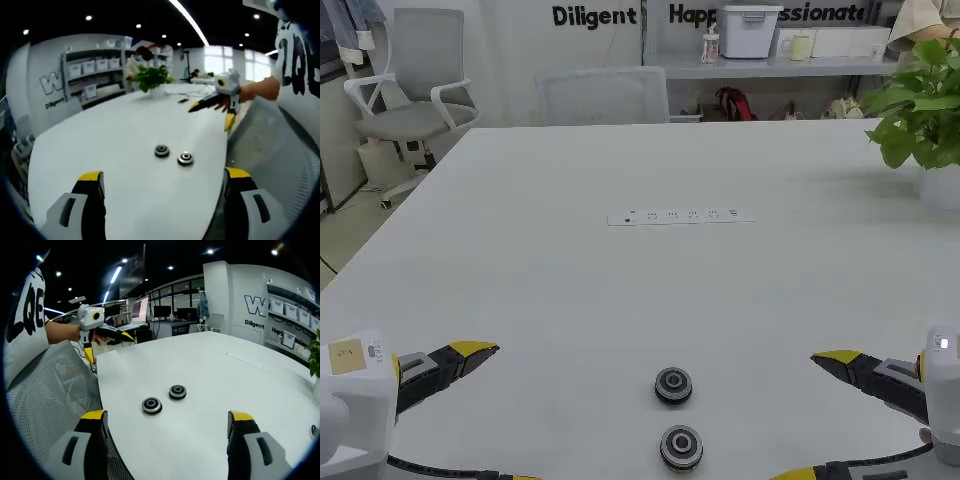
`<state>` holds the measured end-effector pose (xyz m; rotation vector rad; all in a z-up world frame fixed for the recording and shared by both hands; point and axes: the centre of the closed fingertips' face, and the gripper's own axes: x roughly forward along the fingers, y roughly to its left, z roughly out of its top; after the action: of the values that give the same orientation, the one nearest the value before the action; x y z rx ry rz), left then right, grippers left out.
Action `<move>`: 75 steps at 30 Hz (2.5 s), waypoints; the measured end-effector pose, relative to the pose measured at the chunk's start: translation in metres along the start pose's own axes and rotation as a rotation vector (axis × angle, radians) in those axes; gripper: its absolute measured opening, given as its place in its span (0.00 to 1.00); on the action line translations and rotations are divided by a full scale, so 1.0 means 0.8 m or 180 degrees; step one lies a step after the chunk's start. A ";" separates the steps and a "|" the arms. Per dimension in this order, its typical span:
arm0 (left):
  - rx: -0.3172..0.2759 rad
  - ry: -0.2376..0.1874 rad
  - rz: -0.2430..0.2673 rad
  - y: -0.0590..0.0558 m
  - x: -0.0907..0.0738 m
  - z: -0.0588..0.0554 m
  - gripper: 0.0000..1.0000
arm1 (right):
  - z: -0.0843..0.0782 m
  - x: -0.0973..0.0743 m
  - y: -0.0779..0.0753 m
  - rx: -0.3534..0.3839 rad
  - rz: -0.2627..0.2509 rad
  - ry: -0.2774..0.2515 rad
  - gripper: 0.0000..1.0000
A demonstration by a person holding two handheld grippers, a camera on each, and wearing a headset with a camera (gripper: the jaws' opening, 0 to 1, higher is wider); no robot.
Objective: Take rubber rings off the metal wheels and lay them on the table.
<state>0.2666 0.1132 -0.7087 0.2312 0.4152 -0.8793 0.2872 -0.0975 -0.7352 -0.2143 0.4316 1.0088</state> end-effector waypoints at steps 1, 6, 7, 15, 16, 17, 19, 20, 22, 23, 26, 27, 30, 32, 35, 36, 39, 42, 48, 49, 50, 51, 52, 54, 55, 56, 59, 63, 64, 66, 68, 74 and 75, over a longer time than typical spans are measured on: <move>-0.0003 0.0001 0.0000 -0.001 0.000 0.000 1.00 | 0.000 0.000 0.000 -0.0001 0.0001 0.0003 0.95; -0.0014 0.0021 -0.0012 -0.005 0.002 0.000 1.00 | -0.002 0.001 0.002 -0.0041 0.0009 0.0042 0.94; -0.0017 0.0031 -0.0013 -0.006 0.002 -0.001 1.00 | -0.003 0.001 0.003 -0.0053 0.0011 0.0050 0.94; -0.0037 0.0062 -0.0027 -0.011 0.003 -0.005 1.00 | -0.006 0.002 0.005 -0.0084 0.0019 0.0096 0.94; -0.0036 0.0068 -0.0028 -0.011 0.003 -0.006 1.00 | -0.006 0.002 0.006 -0.0086 0.0019 0.0098 0.94; -0.0034 0.0078 -0.0030 -0.011 0.003 -0.007 1.00 | -0.006 0.002 0.006 -0.0088 0.0019 0.0099 0.94; -0.0023 0.0090 -0.0029 -0.010 0.002 -0.009 1.00 | -0.007 0.002 0.005 -0.0093 0.0015 0.0102 0.94; -0.0021 0.0096 -0.0030 -0.010 0.002 -0.009 1.00 | -0.007 0.002 0.005 -0.0094 0.0014 0.0101 0.94; -0.0023 0.0100 -0.0034 -0.011 0.003 -0.009 1.00 | -0.007 0.001 0.005 -0.0090 0.0012 0.0100 0.94; -0.0024 0.0102 -0.0037 -0.011 0.002 -0.010 1.00 | -0.007 0.001 0.005 -0.0090 0.0010 0.0102 0.94; -0.0030 0.0128 -0.0059 -0.012 0.003 -0.012 1.00 | -0.008 0.001 0.005 -0.0084 0.0012 0.0115 0.94; -0.0028 0.0133 -0.0061 -0.013 0.003 -0.012 1.00 | -0.008 0.001 0.006 -0.0083 0.0015 0.0117 0.94; -0.0025 0.0146 -0.0071 -0.014 0.003 -0.013 1.00 | -0.010 0.001 0.006 -0.0082 0.0018 0.0124 0.94; -0.0028 0.0145 -0.0086 -0.016 0.004 -0.013 1.00 | -0.010 0.002 0.007 -0.0087 0.0021 0.0132 0.94; -0.0008 0.0153 -0.0089 -0.015 0.003 -0.013 1.00 | -0.010 0.002 0.007 -0.0090 0.0027 0.0138 0.94; -0.0003 0.0149 -0.0088 -0.015 0.003 -0.012 1.00 | -0.010 0.002 0.007 -0.0091 0.0025 0.0137 0.94; -0.0011 0.0142 -0.0089 -0.014 0.003 -0.012 1.00 | -0.009 0.002 0.006 -0.0081 0.0022 0.0127 0.94; -0.0009 0.0138 -0.0088 -0.013 0.003 -0.012 1.00 | -0.009 0.002 0.006 -0.0088 0.0025 0.0128 0.93; -0.0023 0.0123 -0.0101 -0.014 0.003 -0.009 1.00 | -0.010 0.002 0.006 -0.0084 0.0033 0.0129 0.92; -0.0023 0.0125 -0.0102 -0.014 0.003 -0.009 1.00 | -0.009 0.002 0.005 -0.0078 0.0030 0.0124 0.92; -0.0023 0.0129 -0.0104 -0.014 0.003 -0.009 1.00 | -0.009 0.001 0.005 -0.0076 0.0029 0.0120 0.92; -0.0021 0.0135 -0.0107 -0.015 0.003 -0.010 1.00 | -0.009 0.001 0.005 -0.0076 0.0028 0.0118 0.92; -0.0021 0.0137 -0.0110 -0.015 0.003 -0.010 1.00 | -0.009 0.001 0.005 -0.0077 0.0027 0.0118 0.92; -0.0023 0.0145 -0.0112 -0.015 0.003 -0.011 1.00 | -0.009 0.001 0.005 -0.0077 0.0031 0.0122 0.92; -0.0026 0.0147 -0.0118 -0.015 0.004 -0.011 1.00 | -0.009 0.001 0.005 -0.0079 0.0037 0.0125 0.92; -0.0032 0.0153 -0.0135 -0.016 0.004 -0.012 0.98 | -0.010 0.001 0.006 -0.0083 0.0045 0.0132 0.92; -0.0018 0.0176 -0.0155 -0.016 0.004 -0.013 0.96 | -0.010 0.001 0.005 -0.0091 0.0056 0.0136 0.91; 0.0029 0.0215 -0.0162 -0.014 0.004 -0.013 0.95 | -0.011 0.003 0.004 -0.0114 0.0071 0.0172 0.90; 0.0035 0.0219 -0.0164 -0.013 0.005 -0.013 0.95 | -0.011 0.004 0.004 -0.0118 0.0073 0.0174 0.90; 0.0048 0.0223 -0.0175 -0.012 0.006 -0.012 0.95 | -0.010 0.006 0.003 -0.0120 0.0082 0.0167 0.90; 0.0066 0.0222 -0.0184 -0.011 0.007 -0.011 0.94 | -0.008 0.007 0.002 -0.0133 0.0090 0.0156 0.89; 0.0126 0.0228 -0.0221 -0.010 0.012 -0.005 0.92 | -0.008 0.011 0.001 -0.0256 0.0146 0.0218 0.85; 0.0131 0.0232 -0.0228 -0.009 0.012 -0.005 0.92 | -0.007 0.012 0.001 -0.0263 0.0153 0.0210 0.83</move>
<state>0.2658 0.1033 -0.7168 0.2883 0.4758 -0.9525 0.2898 -0.0918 -0.7444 -0.3133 0.4573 1.0701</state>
